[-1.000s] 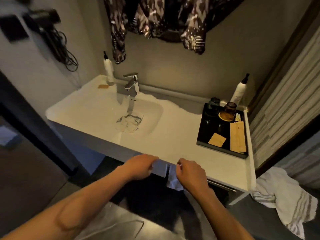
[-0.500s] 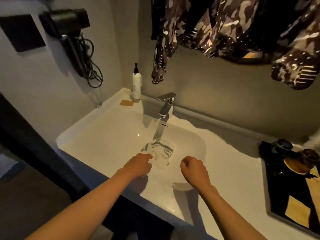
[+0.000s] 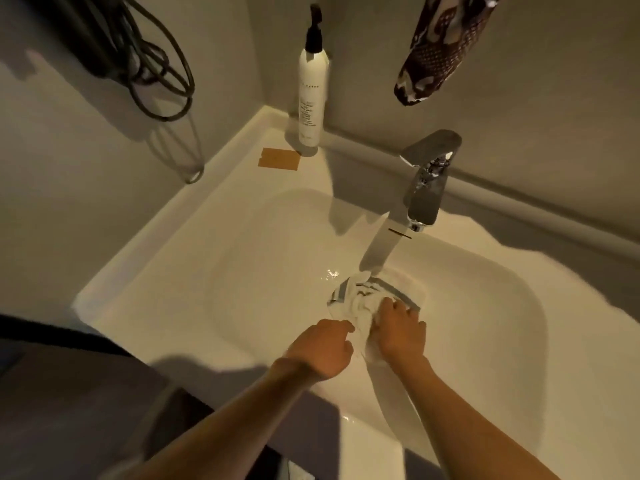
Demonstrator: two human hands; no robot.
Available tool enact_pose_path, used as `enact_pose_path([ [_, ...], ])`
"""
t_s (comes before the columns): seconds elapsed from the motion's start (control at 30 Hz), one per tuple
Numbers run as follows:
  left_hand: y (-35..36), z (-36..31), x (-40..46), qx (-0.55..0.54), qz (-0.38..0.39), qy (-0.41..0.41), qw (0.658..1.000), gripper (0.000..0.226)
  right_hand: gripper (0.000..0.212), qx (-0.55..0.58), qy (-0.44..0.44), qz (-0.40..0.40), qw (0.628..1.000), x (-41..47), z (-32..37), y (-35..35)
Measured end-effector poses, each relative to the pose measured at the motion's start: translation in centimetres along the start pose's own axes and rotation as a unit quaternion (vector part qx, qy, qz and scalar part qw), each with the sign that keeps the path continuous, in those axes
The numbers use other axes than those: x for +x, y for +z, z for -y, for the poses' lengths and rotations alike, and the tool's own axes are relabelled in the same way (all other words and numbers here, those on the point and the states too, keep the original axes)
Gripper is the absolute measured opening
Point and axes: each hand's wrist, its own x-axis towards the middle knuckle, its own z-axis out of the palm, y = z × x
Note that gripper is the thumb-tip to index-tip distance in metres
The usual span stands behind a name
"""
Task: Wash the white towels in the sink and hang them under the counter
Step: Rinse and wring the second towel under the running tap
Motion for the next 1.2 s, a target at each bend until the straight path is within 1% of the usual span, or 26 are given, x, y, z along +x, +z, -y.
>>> enact_pose_path([
  [0.07,-0.1,1.0,0.4,-0.029,-0.002,-0.016,0.999,0.046,0.03,0.019,-0.008,-0.006,1.0,0.4,-0.1,0.0],
  [0.13,-0.4,1.5,0.5,-0.056,-0.012,-0.03,0.998,0.045,0.018,0.138,0.014,-0.011,0.99,-0.2,-0.5,-1.3],
  [0.2,-1.4,1.4,0.2,-0.088,-0.037,-0.044,0.994,0.043,0.013,0.299,0.064,-0.025,0.952,-1.4,-1.0,-4.1],
  [0.27,-2.6,0.6,-0.3,-0.193,-0.064,-0.088,0.975,0.039,0.012,0.414,0.07,-0.03,0.907,-3.5,-1.2,-7.5],
  [0.3,-3.3,-0.1,-0.7,-0.278,-0.079,-0.119,0.95,0.035,0.012,0.453,0.049,-0.021,0.89,-4.7,-1.3,-9.3],
  [0.37,-4.5,-1.6,-1.7,-0.444,-0.074,-0.203,0.87,0.032,0.015,0.501,0.001,-0.003,0.866,-6.9,-1.3,-12.8],
  [0.43,-5.0,-2.9,-2.8,-0.539,-0.024,-0.251,0.803,0.049,0.017,0.545,-0.036,0.0,0.838,-8.7,-1.4,-15.9],
  [0.5,-5.0,-4.3,-3.4,-0.622,0.025,-0.236,0.746,0.065,0.018,0.611,-0.074,0.021,0.788,-9.8,-1.6,-19.0],
  [0.6,-4.6,-6.7,-3.5,-0.737,0.065,-0.169,0.651,0.089,0.026,0.737,-0.088,0.123,0.658,-10.3,-2.3,-22.2],
  [0.63,-5.0,-7.8,-4.0,-0.771,0.07,-0.135,0.618,0.089,0.029,0.757,-0.09,0.152,0.629,-10.2,-2.3,-22.7],
  [0.67,-5.4,-8.8,-4.4,-0.8,0.063,-0.107,0.587,0.084,0.034,0.762,-0.088,0.163,0.621,-10.0,-2.7,-22.9],
  [0.7,-6.0,-9.6,-4.8,-0.824,0.061,-0.086,0.557,0.081,0.035,0.752,-0.077,0.157,0.636,-9.8,-2.9,-22.9],
  [0.73,-6.7,-10.2,-4.9,-0.833,0.066,-0.066,0.546,0.078,0.03,0.723,-0.059,0.127,0.677,-9.5,-3.1,-22.9],
  [0.8,-8.6,-10.9,-5.3,-0.833,0.081,-0.032,0.546,0.074,0.015,0.607,-0.045,0.038,0.792,-9.0,-3.1,-22.6],
  [0.83,-9.5,-11.0,-5.3,-0.824,0.09,-0.035,0.558,0.071,0.013,0.539,-0.054,-0.003,0.841,-8.8,-2.9,-22.3],
  [0.87,-10.3,-11.3,-5.3,-0.807,0.094,-0.028,0.582,0.065,0.011,0.471,-0.067,-0.043,0.879,-8.8,-2.4,-21.8],
  [0.9,-10.9,-11.6,-5.0,-0.781,0.092,-0.026,0.617,0.059,0.011,0.41,-0.074,-0.087,0.905,-8.8,-1.7,-21.2],
  [0.93,-11.2,-11.8,-4.8,-0.749,0.087,-0.022,0.656,0.054,0.013,0.365,-0.086,-0.117,0.92,-9.2,-0.7,-20.6],
  [0.97,-11.5,-12.2,-4.9,-0.714,0.069,-0.025,0.696,0.05,0.016,0.337,-0.104,-0.127,0.927,-9.9,0.3,-20.1],
  [1.0,-11.8,-12.3,-4.6,-0.677,0.028,-0.038,0.735,0.046,0.019,0.345,-0.126,-0.101,0.925,-10.2,1.0,-19.5],
  [1.03,-11.9,-12.1,-4.0,-0.651,-0.021,-0.058,0.757,0.042,0.024,0.41,-0.138,-0.055,0.9,-10.5,1.2,-19.3],
  [1.07,-12.1,-11.6,-3.5,-0.638,-0.062,-0.076,0.764,0.036,0.028,0.525,-0.123,0.0,0.842,-10.7,0.7,-19.4],
  [1.1,-12.4,-10.8,-2.9,-0.636,-0.088,-0.087,0.762,0.03,0.028,0.639,-0.092,0.029,0.764,-10.6,-0.1,-19.5],
  [1.13,-12.8,-9.9,-2.3,-0.642,-0.095,-0.088,0.755,0.028,0.026,0.726,-0.036,0.027,0.687,-10.4,-1.2,-19.1],
  [1.17,-13.0,-9.3,-1.6,-0.65,-0.08,-0.088,0.75,0.025,0.026,0.774,0.032,0.011,0.633,-9.8,-2.1,-18.2],
  [1.2,-13.2,-8.9,-1.1,-0.66,-0.056,-0.081,0.745,0.021,0.029,0.783,0.102,0.016,0.613,-8.8,-2.6,-16.8],
])
